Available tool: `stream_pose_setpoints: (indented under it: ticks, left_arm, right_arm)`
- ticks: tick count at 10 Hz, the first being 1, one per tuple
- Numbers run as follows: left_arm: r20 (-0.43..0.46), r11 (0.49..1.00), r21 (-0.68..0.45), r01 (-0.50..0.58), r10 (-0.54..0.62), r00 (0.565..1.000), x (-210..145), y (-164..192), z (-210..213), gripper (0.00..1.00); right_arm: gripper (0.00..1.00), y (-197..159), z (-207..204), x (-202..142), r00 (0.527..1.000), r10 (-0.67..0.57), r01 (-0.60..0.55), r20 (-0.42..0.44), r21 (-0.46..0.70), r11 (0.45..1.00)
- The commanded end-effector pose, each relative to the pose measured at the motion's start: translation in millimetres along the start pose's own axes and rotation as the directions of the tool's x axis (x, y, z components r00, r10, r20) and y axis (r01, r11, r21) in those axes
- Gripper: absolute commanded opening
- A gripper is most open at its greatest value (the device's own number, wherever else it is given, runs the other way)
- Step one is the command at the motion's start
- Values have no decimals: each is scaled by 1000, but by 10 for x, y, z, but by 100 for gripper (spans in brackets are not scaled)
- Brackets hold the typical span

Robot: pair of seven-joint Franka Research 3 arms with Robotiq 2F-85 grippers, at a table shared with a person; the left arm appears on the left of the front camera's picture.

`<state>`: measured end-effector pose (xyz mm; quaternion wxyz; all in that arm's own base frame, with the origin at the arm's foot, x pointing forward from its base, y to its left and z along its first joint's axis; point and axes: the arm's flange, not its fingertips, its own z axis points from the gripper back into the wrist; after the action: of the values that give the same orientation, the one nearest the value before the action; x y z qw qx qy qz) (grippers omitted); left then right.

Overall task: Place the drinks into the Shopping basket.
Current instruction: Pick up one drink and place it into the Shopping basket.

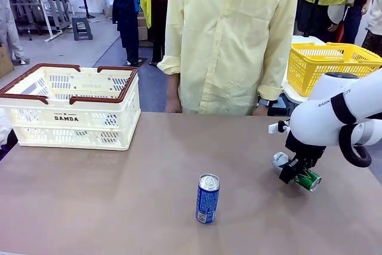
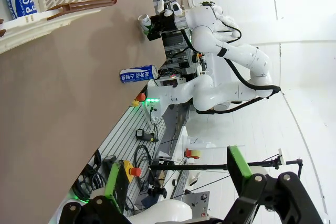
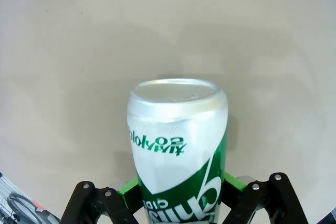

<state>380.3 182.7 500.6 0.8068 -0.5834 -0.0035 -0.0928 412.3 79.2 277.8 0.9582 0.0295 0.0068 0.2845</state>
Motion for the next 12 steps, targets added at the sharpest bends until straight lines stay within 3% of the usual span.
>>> stream_pose_setpoints:
  ticks: [1, 3, 6, 7, 9, 11, 12]
  left_arm:
    - [2, 1000, -9, -4, 4, 1000, -11, -28, -4, 100]
    - [2, 1000, -9, -4, 4, 1000, -11, -28, -4, 100]
    - [2, 1000, -9, -4, 4, 1000, -11, -28, -4, 100]
    - [2, 1000, -9, -4, 4, 1000, -11, -28, -4, 100]
    - [2, 1000, -9, -4, 4, 1000, -11, -28, -4, 100]
    - [2, 1000, -9, -4, 4, 1000, -11, -28, -4, 100]
    - [2, 1000, -9, -4, 4, 1000, -11, -28, -4, 100]
  right_arm:
    - [0, 77, 12, -81, 1000, -11, 11, 20, -1, 1000]
    - [0, 249, 361, -44, 994, -100, 102, 48, -38, 994]
    - [0, 842, 1153, 292, 959, -248, 258, 141, -64, 964]
    - [0, 1131, 1302, 537, 944, -280, 295, 178, -70, 953]
    - [0, 1499, 1415, 1132, 898, -373, 377, 234, 28, 926]
    - [0, 1925, 1508, 1746, 817, -480, 473, 320, 104, 875]
    - [0, 2130, 1449, 2027, 793, -533, 520, 294, 129, 845]
